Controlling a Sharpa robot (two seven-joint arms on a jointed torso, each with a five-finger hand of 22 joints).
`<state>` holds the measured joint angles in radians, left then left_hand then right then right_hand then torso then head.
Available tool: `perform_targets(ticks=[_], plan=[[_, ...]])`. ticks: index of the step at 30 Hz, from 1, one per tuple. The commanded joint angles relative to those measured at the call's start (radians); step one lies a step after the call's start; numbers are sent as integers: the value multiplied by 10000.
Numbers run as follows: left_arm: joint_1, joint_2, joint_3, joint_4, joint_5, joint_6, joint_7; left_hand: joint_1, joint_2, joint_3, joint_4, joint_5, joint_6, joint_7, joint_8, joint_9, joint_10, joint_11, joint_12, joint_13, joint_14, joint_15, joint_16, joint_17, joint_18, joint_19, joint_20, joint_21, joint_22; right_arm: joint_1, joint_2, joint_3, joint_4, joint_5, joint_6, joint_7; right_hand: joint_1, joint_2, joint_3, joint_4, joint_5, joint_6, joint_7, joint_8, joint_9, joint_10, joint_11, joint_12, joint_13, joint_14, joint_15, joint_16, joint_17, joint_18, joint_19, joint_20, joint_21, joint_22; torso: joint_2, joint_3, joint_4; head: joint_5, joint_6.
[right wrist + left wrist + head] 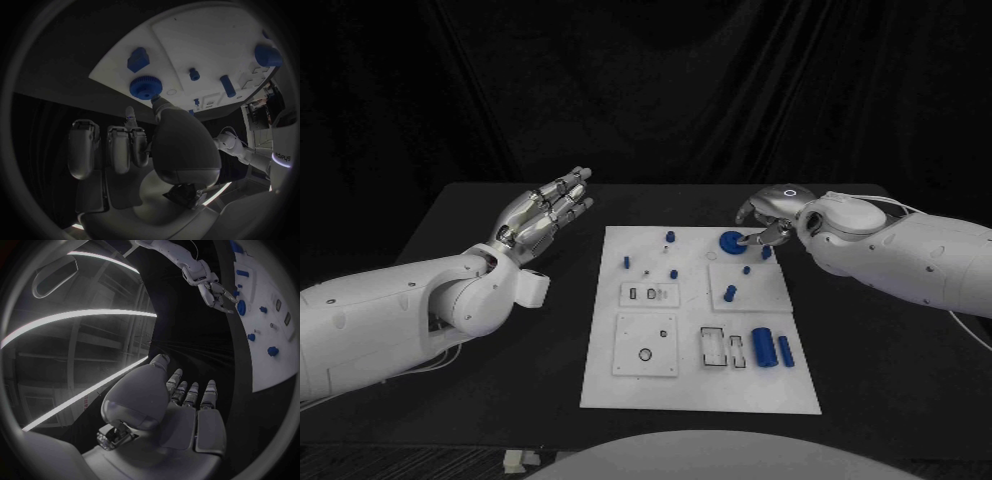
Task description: Assemble the parts on the task board
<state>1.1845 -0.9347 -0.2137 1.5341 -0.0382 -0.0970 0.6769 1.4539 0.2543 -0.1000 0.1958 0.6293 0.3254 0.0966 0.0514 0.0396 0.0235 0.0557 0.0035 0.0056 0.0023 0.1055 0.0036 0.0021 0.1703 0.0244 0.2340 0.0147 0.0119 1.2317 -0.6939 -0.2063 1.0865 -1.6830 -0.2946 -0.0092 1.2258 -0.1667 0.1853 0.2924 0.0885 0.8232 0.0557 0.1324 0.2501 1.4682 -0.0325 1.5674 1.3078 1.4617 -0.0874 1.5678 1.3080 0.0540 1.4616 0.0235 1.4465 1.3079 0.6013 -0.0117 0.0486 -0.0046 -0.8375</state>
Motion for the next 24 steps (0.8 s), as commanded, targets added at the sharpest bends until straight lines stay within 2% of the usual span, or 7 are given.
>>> perform_targets(ticks=[1, 18, 20, 24], plan=[[0, 1, 11, 21, 0, 113, 207, 84, -32, -18, -55, 64, 67, -2, 34, 10, -6, 82, 33, 12, -1, 59, -20, -8, 107, -9, 51, 46, 16, -82, 57, 5, -123, 66, 349, -228, 84, -11, 52, 5, 16, -97, 6, -45, -21, 1026, 68, 34, 2630, 1091, -29, 30, 2628, -157, 58, 5, -52, 1815, -6, -5, 16, -3, -11], [-3, 10, 11, 5, 0, 136, 221, 84, -35, -9, -64, 69, 69, 3, 35, 10, 0, 87, 34, 13, 3, 70, -17, -6, 107, -6, 57, 49, 18, -173, 251, 5, -249, 67, 437, -109, 170, -12, 62, -10, -29, -148, 13, -89, -66, 1026, 78, 34, 2630, 1091, -23, 30, 2628, -159, 65, 12, -45, 1830, -11, -5, 13, 19, -36], [-4, 8, 11, 2, 0, 136, 222, 84, -35, -9, -64, 69, 69, 3, 35, 10, 0, 87, 34, 13, 3, 70, -17, -6, 107, -6, 57, 49, 18, -180, 268, 5, -254, 67, 419, -80, 311, 21, 102, -19, 38, -114, -3, -82, -82, 1026, 71, 34, 2630, 1091, -25, 30, 2628, -155, 56, 14, -58, 1832, -12, -7, 15, 20, -39], [-5, 6, 11, -4, 0, 141, 221, 85, -35, -1, -71, 72, 70, 8, 35, 10, 3, 93, 35, 14, 7, 76, -14, -4, 107, -5, 61, 49, 18, -190, 293, 5, -254, 67, 392, -16, 604, 70, 163, -33, 487, -2, -32, -50, -115, 1026, 48, 34, 2630, 1091, -45, 30, 2628, -154, 56, 1, -66, 1854, -10, -7, 14, 25, -40]])
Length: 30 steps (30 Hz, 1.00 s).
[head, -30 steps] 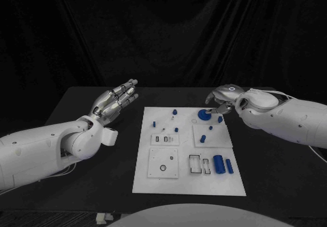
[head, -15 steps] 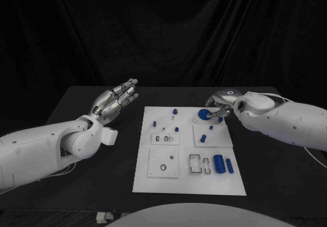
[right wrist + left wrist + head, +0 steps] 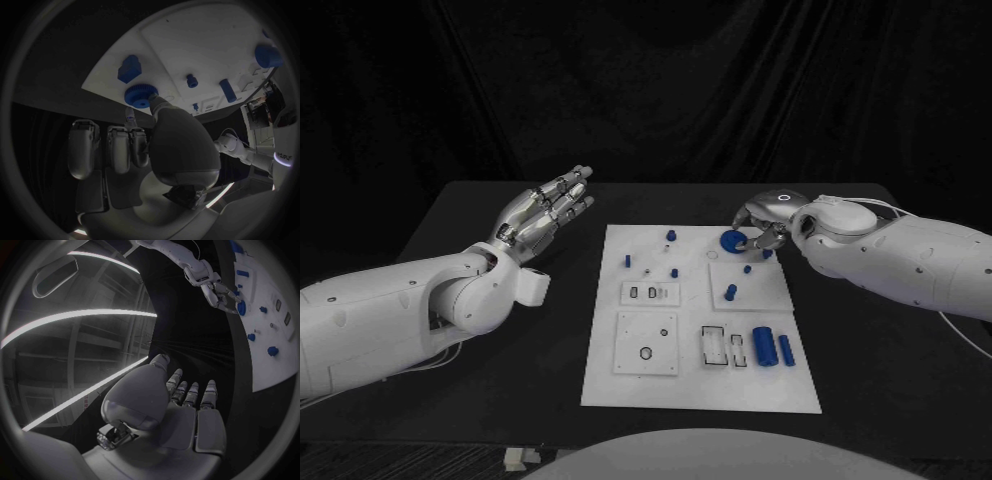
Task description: Assemble the parts on the task board
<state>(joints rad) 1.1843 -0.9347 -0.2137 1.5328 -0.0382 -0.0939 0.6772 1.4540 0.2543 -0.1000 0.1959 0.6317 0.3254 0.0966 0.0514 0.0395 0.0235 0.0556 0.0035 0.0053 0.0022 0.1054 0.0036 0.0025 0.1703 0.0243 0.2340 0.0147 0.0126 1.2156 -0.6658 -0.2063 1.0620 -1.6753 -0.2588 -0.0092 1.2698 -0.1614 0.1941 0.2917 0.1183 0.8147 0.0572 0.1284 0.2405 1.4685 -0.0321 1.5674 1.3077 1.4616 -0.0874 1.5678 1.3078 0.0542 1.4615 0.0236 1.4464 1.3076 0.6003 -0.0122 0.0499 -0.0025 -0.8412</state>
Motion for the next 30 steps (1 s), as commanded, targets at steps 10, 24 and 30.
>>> perform_targets(ticks=[10, 24, 30], plan=[[-7, 21, 10, -2, 0, 152, 200, 86, -34, 8, -78, 52, 75, 14, 36, 11, 8, 103, 36, 18, 12, 83, -11, -5, 108, 2, 66, 54, 14, -75, 104, 5, -70, -10, 301, 26, 891, 171, 301, -197, 1326, 512, -81, 191, 48, 1023, 11, 34, 2631, 1092, -78, 30, 2630, -136, -4, -31, -164, 1857, -1, 0, 2, 11, -38], [-13, 8, 10, 6, 0, 207, 171, 94, -35, 63, -128, 73, 189, 84, 62, 25, 41, 189, 45, 26, 19, 81, -5, -2, 107, 13, 95, 63, 18, -173, 181, 5, -147, -10, 413, 31, 1204, 288, 358, -477, 1661, 1385, -57, 732, 463, 1023, 38, 34, 2631, 1092, -49, 30, 2630, -119, -54, -10, -259, 1863, -2, 0, 2, 31, -70], [-17, 3, 10, 4, 0, 229, 169, 102, -40, 101, -166, 103, 271, 123, 84, 35, 67, 234, 52, 33, 24, 80, -1, 1, 108, 17, 108, 66, 19, -168, 82, 5, 26, -10, 141, 34, 1231, 289, 355, -508, 1664, 1439, -52, 781, 509, 1023, 44, 34, 2631, 1092, -48, 30, 2630, -118, -57, -7, -267, 1864, -2, 1, 1, 52, -72]])
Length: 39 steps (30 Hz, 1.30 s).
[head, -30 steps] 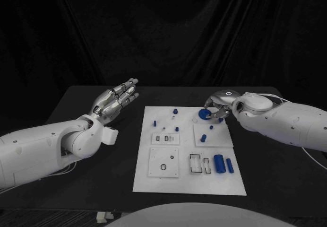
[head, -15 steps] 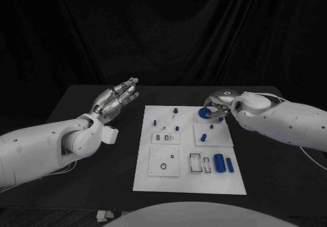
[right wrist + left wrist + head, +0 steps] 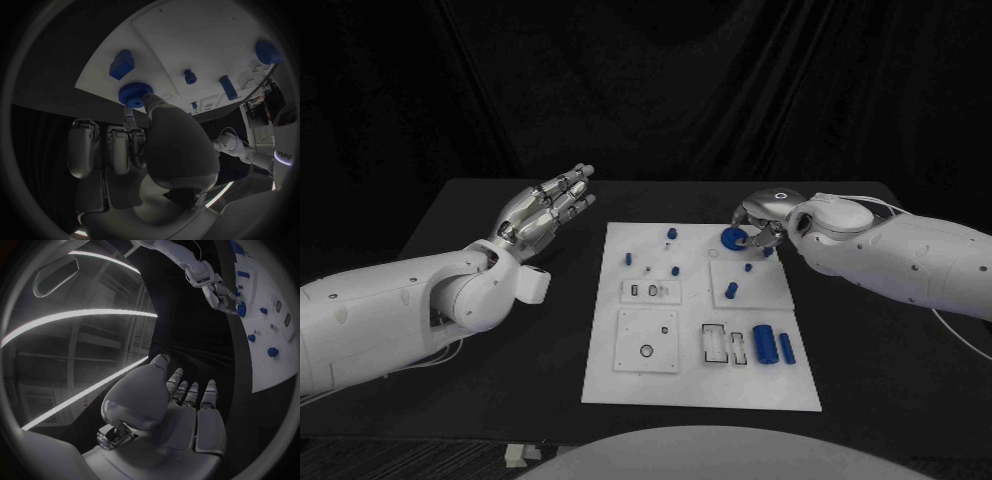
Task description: Assemble the parts on the task board
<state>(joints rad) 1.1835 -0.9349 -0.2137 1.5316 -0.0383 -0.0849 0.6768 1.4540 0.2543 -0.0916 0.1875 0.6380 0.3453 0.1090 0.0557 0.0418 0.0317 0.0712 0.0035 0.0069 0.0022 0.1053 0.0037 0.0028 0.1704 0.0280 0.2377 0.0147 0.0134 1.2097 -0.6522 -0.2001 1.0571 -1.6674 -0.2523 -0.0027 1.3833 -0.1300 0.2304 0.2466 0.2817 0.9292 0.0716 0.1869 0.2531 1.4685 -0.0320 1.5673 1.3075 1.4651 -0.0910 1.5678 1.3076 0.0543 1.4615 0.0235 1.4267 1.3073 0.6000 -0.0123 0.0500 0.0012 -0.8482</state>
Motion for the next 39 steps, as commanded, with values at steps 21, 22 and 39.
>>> perform_targets(ticks=[21, 22, 39], plan=[[-13, 34, 10, -23, 0, 147, 120, 111, -48, 55, -124, 69, 141, 29, 60, 19, 25, 115, 63, 28, 23, 60, -2, -3, 107, -18, 77, 68, 11, 508, -92, -55, 1510, -89, -222, -14, 52, 7, -17, -19, 114, 314, -152, 235, 442, 1023, 71, 35, 2633, 1057, -6, 30, 2632, -115, -63, -3, -89, 1868, -14, -5, 9, 16, -38], [-13, 37, 10, -22, 0, 149, 116, 111, -48, 55, -124, 69, 141, 29, 60, 19, 25, 115, 63, 28, 23, 60, -2, -3, 107, -18, 77, 68, 11, 515, -40, -55, 1536, -89, -162, -14, 52, 7, -17, -19, 114, 314, -152, 235, 442, 1023, 71, 35, 2633, 1057, -6, 30, 2632, -115, -63, -3, -89, 1868, -12, -4, 6, 17, -37], [-13, 63, 10, -31, 0, 172, 35, 113, -52, 65, -136, 75, 161, 34, 66, 22, 42, 121, 68, 32, 27, 61, 1, -1, 108, -18, 78, 67, 11, 520, 1045, -55, 1246, -89, 527, 63, 12, 40, -17, 18, 92, 261, -128, 213, 449, 1023, 89, 35, 2633, 1057, 3, 30, 2632, -115, -62, 4, -94, 1870, 0, 1, 16, -68, -103]])
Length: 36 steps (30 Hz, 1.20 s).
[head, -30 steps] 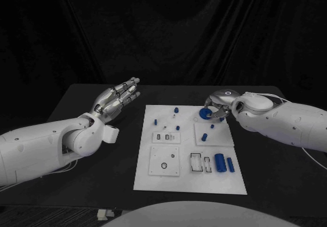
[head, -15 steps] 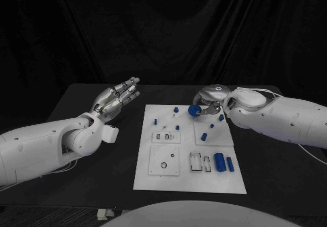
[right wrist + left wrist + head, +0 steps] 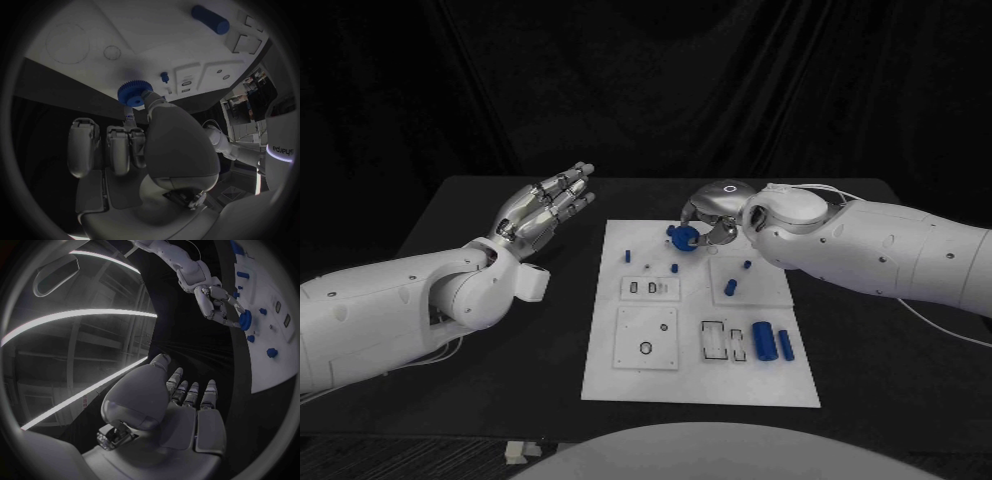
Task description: Assemble the parts on the task board
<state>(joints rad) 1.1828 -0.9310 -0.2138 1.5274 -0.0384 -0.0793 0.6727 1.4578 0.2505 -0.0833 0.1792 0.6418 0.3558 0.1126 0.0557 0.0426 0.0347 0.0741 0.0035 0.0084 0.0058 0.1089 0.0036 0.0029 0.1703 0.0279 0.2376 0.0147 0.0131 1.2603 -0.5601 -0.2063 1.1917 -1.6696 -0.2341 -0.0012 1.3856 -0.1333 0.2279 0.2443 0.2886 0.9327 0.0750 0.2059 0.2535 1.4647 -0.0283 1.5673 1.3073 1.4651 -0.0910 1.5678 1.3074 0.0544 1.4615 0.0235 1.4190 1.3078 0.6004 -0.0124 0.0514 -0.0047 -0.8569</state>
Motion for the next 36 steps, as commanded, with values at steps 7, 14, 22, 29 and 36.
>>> perform_targets(ticks=[7, 14, 22, 29, 36], plan=[[-7, 39, 11, 9, 1, 132, 67, 75, -17, -13, -59, 39, 63, 1, 70, 14, 20, 94, 70, 19, -8, 27, 2, -2, 108, -17, 79, 68, 14, -15, 564, 7, -499, -67, 564, 122, -4, 97, 21, 37, 3, 177, -157, -3, 444, 1061, 57, 35, 2635, 1057, 11, 30, 2634, -112, -72, 10, -34, 1860, 3, 4, -1, -17, -36], [-7, 65, 11, -14, 1, 155, 61, 75, -17, -13, -59, 39, 63, 1, 70, 14, 20, 94, 70, 19, -8, 27, 2, -2, 108, -17, 79, 68, 14, -41, 907, 8, -868, -67, 695, 160, 11, 128, 39, 18, -17, 73, -138, -63, 435, 1061, 70, 35, 2635, 1057, 25, 30, 2634, -98, -111, 23, -92, 1839, 10, 3, 14, -55, -35], [-7, 87, 11, -19, 1, 177, 58, 75, -20, -5, -68, 43, 57, 4, 70, 13, 18, 98, 69, 18, -8, 29, 2, -2, 108, -18, 80, 67, 13, -70, 1223, 8, -1209, -67, 926, 149, -9, 140, 73, -27, -46, -424, -89, -428, 309, 1061, 110, 35, 2635, 1057, 72, 30, 2634, -68, -194, 71, -226, 1804, 3, 2, -10, -52, -55], [-8, 94, 11, -18, 1, 185, 55, 75, -20, -5, -68, 43, 57, 4, 70, 13, 18, 98, 69, 18, -8, 29, 2, -2, 108, -18, 80, 67, 13, -116, 1359, 9, -1365, -67, 1007, 177, -76, 132, 81, -41, -192, -793, -79, -762, 147, 1061, 123, 35, 2635, 1057, 105, 30, 2634, -29, -306, 110, -401, 1753, 4, 3, -7, -45, -69], [-9, 90, 11, -19, 1, 190, 56, 76, -21, 6, -79, 46, 66, 9, 73, 13, 24, 103, 71, 19, -4, 33, 5, 0, 109, -17, 81, 68, 14, -155, 1412, 9, -1421, -67, 1051, 206, -252, 162, 8, -45, -709, -1479, -230, -1309, -264, 1061, 11, 35, 2635, 1057, 57, 30, 2634, 12, -407, 87, -602, 1715, -1, 3, -10, -24, -95]])
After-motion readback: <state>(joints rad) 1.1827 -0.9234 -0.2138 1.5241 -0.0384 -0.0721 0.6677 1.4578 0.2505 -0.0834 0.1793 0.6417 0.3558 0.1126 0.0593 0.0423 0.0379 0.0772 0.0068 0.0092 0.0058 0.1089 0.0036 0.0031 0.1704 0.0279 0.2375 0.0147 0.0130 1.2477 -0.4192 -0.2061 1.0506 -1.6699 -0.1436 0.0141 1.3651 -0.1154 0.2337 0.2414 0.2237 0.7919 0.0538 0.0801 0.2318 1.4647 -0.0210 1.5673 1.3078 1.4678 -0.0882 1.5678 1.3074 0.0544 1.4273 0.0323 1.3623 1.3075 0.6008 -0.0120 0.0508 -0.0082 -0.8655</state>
